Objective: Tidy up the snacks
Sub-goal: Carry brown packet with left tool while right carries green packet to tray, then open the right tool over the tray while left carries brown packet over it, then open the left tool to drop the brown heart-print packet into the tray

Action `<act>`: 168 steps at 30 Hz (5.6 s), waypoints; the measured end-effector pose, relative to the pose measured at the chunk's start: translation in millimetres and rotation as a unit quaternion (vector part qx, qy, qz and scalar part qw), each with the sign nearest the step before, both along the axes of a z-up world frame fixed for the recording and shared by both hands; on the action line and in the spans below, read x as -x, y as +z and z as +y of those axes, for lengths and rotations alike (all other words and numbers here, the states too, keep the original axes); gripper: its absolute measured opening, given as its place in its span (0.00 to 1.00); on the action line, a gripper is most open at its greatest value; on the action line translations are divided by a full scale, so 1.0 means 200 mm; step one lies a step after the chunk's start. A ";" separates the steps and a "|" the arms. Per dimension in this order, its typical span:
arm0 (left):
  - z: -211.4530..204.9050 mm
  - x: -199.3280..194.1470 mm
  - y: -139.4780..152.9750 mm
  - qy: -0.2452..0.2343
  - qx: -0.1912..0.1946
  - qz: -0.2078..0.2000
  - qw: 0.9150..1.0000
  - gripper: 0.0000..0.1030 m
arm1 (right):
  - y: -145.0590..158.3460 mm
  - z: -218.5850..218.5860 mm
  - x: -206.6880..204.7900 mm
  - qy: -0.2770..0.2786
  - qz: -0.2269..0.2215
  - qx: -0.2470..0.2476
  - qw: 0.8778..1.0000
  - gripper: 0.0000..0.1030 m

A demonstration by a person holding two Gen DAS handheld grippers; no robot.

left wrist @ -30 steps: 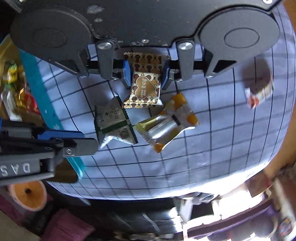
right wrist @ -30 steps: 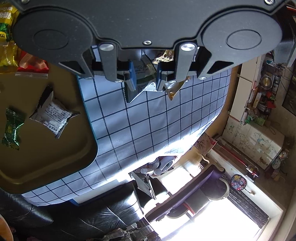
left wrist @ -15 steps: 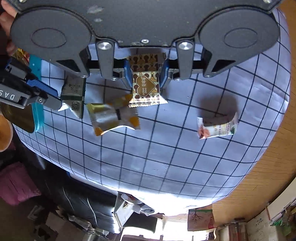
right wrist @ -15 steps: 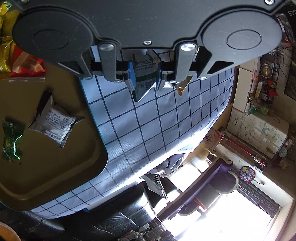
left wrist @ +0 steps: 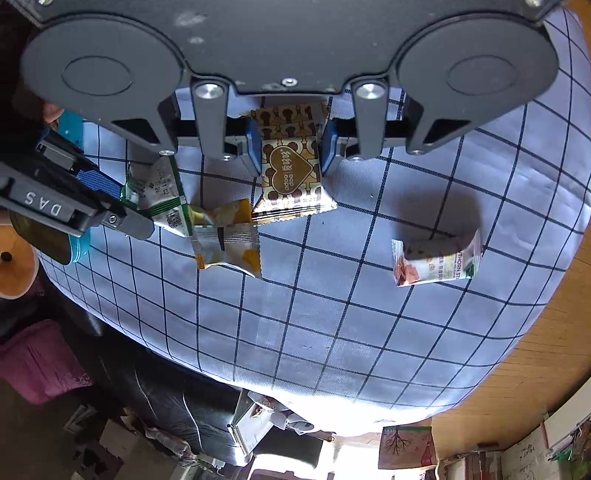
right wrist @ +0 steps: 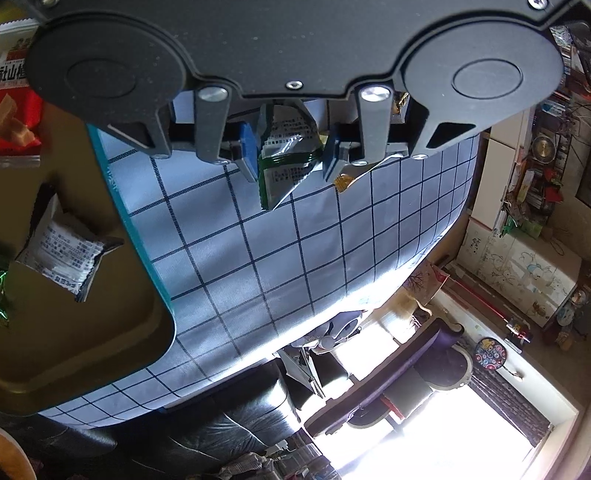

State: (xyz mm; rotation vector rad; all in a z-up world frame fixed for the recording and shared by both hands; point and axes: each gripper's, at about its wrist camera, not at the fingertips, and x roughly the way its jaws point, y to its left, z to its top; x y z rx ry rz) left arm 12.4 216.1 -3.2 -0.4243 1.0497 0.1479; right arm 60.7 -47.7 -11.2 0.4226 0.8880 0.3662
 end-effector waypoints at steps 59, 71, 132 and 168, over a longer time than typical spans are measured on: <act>-0.08 0.01 0.06 0.014 -0.075 -0.019 0.997 0.30 | 0.16 0.01 0.11 0.005 -0.065 -0.011 0.998 0.43; -0.17 -0.01 0.09 -0.001 -0.073 -0.037 0.997 0.30 | 0.24 -0.27 0.10 -0.074 -0.081 -0.038 0.993 0.44; -1.47 -0.71 0.24 -0.206 -0.110 -0.015 0.972 0.32 | 0.22 -0.96 0.12 -0.233 -0.075 0.063 0.967 0.48; -0.66 -0.18 0.30 0.010 -0.112 -0.027 0.993 0.36 | 0.24 -0.70 0.10 -0.143 -0.072 0.103 0.982 0.47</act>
